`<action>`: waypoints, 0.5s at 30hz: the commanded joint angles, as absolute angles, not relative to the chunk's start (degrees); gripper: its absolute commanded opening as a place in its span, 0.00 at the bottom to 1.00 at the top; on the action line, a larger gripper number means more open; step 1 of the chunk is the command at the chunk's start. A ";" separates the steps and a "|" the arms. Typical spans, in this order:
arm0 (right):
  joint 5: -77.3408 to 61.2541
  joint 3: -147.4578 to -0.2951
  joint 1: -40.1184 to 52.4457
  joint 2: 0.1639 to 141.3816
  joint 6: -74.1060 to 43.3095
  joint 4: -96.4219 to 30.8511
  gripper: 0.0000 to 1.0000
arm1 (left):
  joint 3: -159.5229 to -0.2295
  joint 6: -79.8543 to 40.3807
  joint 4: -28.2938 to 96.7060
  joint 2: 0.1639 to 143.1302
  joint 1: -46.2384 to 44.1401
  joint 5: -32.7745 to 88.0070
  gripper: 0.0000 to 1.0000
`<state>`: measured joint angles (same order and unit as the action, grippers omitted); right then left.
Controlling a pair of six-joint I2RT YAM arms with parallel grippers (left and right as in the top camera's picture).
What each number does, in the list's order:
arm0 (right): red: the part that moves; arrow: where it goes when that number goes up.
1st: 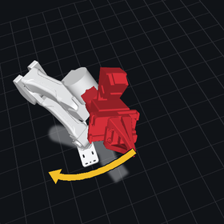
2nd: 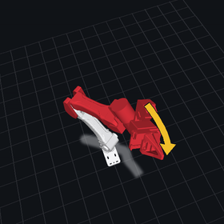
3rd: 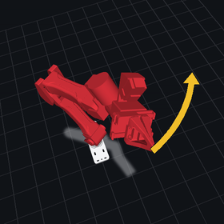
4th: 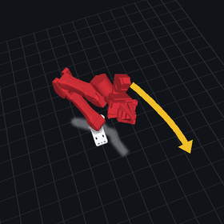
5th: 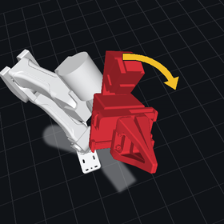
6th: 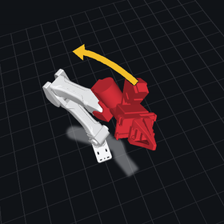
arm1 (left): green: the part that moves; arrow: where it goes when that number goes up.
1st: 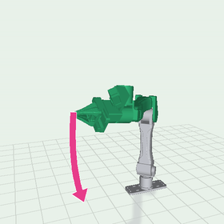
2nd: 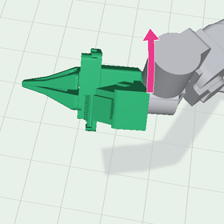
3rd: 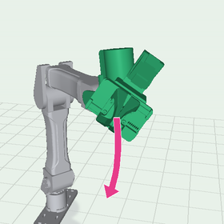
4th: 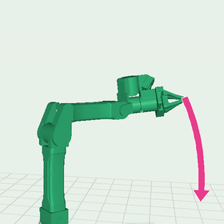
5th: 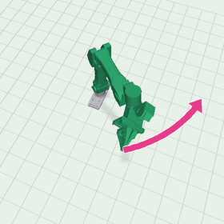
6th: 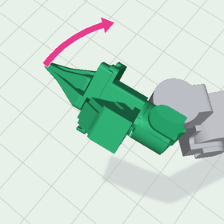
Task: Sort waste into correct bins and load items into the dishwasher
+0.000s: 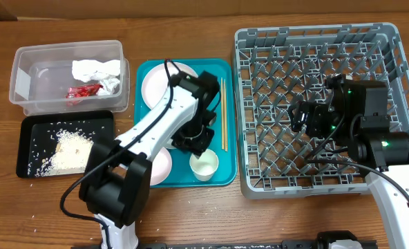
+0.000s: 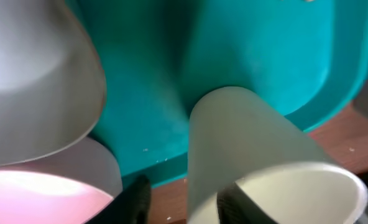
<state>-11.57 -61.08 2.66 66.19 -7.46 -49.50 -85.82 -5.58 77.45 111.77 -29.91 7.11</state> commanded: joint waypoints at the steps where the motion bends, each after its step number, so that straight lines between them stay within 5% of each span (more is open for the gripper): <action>1: -11.68 -62.43 2.50 66.26 -7.25 -49.17 1.00 | -84.36 -7.35 76.42 110.87 -29.71 7.53 0.35; 4: -11.66 -62.43 2.50 66.26 -7.25 -49.17 1.00 | -84.38 -7.35 75.96 110.87 -29.69 7.51 0.29; 6: -11.68 -62.43 2.50 66.26 -7.25 -49.01 1.00 | -84.38 -7.53 75.61 110.87 -29.71 7.51 0.06; 7: -11.68 -62.43 2.50 66.26 -7.25 -48.95 1.00 | -84.47 -7.81 75.46 110.87 -29.71 7.53 0.04; 15: -23.46 -62.39 2.50 66.32 -7.51 -45.36 1.00 | -99.48 -4.03 81.65 110.85 -24.86 20.99 0.04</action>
